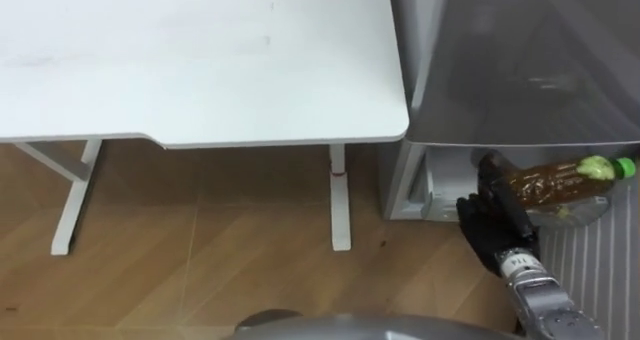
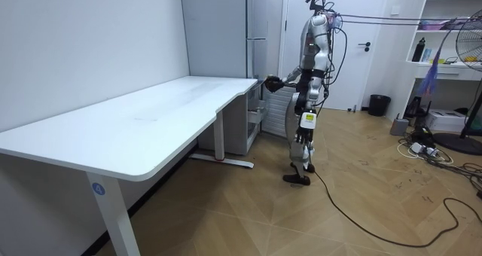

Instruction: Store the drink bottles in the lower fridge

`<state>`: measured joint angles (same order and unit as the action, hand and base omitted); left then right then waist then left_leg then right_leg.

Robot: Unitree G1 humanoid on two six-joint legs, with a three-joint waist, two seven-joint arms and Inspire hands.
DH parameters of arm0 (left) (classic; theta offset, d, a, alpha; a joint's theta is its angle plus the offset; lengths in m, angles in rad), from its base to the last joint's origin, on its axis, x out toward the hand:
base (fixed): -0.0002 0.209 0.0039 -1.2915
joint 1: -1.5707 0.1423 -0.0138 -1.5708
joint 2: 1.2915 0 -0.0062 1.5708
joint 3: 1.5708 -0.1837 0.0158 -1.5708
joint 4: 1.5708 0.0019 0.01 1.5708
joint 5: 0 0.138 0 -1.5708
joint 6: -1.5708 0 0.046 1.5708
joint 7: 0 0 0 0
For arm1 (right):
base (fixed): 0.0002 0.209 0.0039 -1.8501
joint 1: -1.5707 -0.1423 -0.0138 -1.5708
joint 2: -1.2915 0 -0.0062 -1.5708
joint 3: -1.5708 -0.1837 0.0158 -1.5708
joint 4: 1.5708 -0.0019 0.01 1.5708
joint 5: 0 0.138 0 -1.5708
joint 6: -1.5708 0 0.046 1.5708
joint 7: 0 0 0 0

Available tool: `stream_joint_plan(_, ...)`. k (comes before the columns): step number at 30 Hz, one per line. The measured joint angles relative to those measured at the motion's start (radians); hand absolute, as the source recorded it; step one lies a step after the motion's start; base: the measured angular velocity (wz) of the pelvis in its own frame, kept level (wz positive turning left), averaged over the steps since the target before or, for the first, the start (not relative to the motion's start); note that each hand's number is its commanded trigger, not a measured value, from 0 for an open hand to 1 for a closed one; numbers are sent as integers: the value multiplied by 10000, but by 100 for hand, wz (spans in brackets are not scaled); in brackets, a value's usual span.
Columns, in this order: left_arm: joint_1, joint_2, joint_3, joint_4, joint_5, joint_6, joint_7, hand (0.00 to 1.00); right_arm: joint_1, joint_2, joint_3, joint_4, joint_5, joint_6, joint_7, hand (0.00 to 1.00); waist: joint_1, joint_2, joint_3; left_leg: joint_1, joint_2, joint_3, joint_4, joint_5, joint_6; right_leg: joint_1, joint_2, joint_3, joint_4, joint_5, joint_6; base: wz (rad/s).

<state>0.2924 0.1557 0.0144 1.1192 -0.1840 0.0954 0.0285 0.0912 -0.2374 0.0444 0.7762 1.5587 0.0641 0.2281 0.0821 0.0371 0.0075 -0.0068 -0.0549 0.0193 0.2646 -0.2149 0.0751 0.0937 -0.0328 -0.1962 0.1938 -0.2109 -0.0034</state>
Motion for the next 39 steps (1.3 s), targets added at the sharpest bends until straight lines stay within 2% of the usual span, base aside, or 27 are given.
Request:
stream_joint_plan(3, -308, 177, -11, 10, -1, 1, 6, 0, -1130, -10, -31, 1088, 85, -22, -18, 100, 13, -10, 19, -468, 20, 3, 120, 42, -1, -477, 16, -9, 208, 17, -27, 0)
stream_joint_plan(6, -755, 280, -223, 61, -10, -50, 14, 0, -2299, -5, -93, 2308, 71, 15, -7, 100, 46, -42, 45, -1168, 8, 28, 448, 93, 4, -1252, -85, -222, 645, -42, -70, 8)
stream_joint_plan(8, -975, 281, -503, 129, 6, -88, 9, 0, -2630, -2, -253, 2670, 70, 32, -1, 100, 75, 13, 70, -1548, 11, 33, 657, 97, 9, -1691, -160, -292, 1030, -118, -75, 11)
stream_joint_plan(11, -1079, 281, -817, 130, 23, -84, -17, 0, -3005, 4, -351, 3181, 64, 30, -77, 100, 166, -110, 225, -2035, 23, -15, 865, 96, 9, -2203, -203, -319, 1353, -162, -81, 11)
stream_joint_plan(16, -1750, 288, -1120, 509, 2, -9, -33, 0, -3764, -73, -405, 4064, 79, 35, -83, 100, 298, -154, 296, -3270, 71, -27, 1486, 98, 12, -3337, -249, -366, 1900, -233, -181, 7)
stream_joint_plan(19, -2065, 298, -1165, 508, -113, -22, 14, 0, -4207, -92, -503, 4400, 60, 250, -84, 100, 369, -190, 331, -3808, 17, -13, 1544, 199, 38, -3998, -282, -293, 2349, -332, -221, 3)
stream_joint_plan(21, -2251, 384, -1321, 480, -336, -91, 12, 0, -4575, -146, -507, 4555, -88, 374, -94, 100, 310, -231, 352, -4218, -16, -33, 1597, 327, 33, -4449, -405, -334, 2477, -349, -252, 9)
stream_joint_plan(23, -2409, 505, -1372, 403, -389, -145, 7, 0, -5048, -449, -516, 4568, -135, 629, -278, 100, 312, -350, 410, -4655, -105, -36, 1596, 512, 51, -5022, -583, -428, 2843, -384, -298, 10)
stream_joint_plan(26, -2416, 638, -1371, 442, -389, -111, 15, 0, -5670, -715, -731, 4692, -17, 696, -424, 100, 323, -438, 438, -4965, -109, -33, 1666, 567, 48, -5343, -624, -490, 2930, -379, -322, 5)
stream_joint_plan(30, -2427, 779, -1526, 451, -420, -95, 44, 0, -5941, -871, -870, 4896, 153, 704, -564, 100, 399, -553, 444, -5254, -108, 16, 1781, 575, 52, -5630, -660, -527, 3097, -400, -339, 5)
stream_joint_plan(33, -2497, 944, -1774, 456, -460, -96, 130, 0, -6067, -996, -870, 4918, 124, 697, -706, 100, 433, -668, 463, -5576, -140, 239, 2029, 575, 60, -6041, -822, -498, 3617, -564, -329, 11)
stream_joint_plan(35, -2667, 978, -1775, 459, -466, -119, 312, 0, -6377, -1203, -871, 5180, 17, 697, -786, 100, 474, -669, 467, -5920, -151, 315, 2284, 565, 72, -6400, -922, -530, 3992, -650, -336, 11)
stream_joint_plan(39, -2671, 1018, -1797, 473, -490, -128, 492, 0, -6452, -1272, -873, 5203, -126, 695, -840, 100, 537, -660, 475, -6119, -163, 316, 2538, 540, 85, -6591, -979, -531, 4320, -812, -425, 8)
